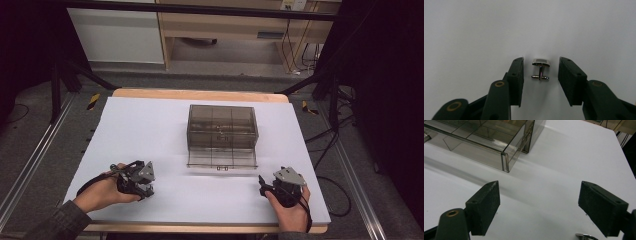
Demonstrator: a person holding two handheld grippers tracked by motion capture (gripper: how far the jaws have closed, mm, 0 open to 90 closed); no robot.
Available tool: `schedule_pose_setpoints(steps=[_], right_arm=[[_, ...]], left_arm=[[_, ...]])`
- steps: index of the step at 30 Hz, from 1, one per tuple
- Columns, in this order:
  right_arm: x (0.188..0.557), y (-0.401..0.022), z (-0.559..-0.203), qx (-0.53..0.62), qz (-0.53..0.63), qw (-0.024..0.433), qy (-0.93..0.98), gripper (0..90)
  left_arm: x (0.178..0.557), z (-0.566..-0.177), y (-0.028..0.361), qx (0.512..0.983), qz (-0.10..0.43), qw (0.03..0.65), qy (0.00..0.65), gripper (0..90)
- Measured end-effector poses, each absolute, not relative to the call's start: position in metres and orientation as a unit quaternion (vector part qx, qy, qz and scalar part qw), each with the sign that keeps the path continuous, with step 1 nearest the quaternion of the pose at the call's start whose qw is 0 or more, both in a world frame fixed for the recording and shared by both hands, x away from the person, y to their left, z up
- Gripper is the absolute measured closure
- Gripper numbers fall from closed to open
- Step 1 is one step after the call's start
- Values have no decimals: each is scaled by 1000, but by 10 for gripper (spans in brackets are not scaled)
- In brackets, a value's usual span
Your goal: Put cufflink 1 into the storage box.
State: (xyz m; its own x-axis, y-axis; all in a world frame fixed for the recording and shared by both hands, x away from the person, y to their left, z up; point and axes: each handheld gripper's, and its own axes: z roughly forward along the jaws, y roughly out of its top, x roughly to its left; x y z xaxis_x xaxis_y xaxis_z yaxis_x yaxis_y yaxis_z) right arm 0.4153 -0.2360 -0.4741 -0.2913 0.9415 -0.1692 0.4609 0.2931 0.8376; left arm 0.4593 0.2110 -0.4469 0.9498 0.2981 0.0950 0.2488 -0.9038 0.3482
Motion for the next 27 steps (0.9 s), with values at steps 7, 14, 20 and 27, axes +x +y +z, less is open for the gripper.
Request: schedule_pose_setpoints(steps=[7,14,20,27], right_arm=[[415,-236,-474,483,347,346,726,178],[415,-236,-474,484,347,345,726,180],[415,-236,-474,484,347,346,725,180],[415,-235,-474,483,345,347,726,179]], left_arm=[[462,-446,209,972,75,166,146,671],[464,-446,209,973,63,166,148,746],[463,-441,209,969,73,180,152,747],[465,-423,207,959,93,217,154,747]])
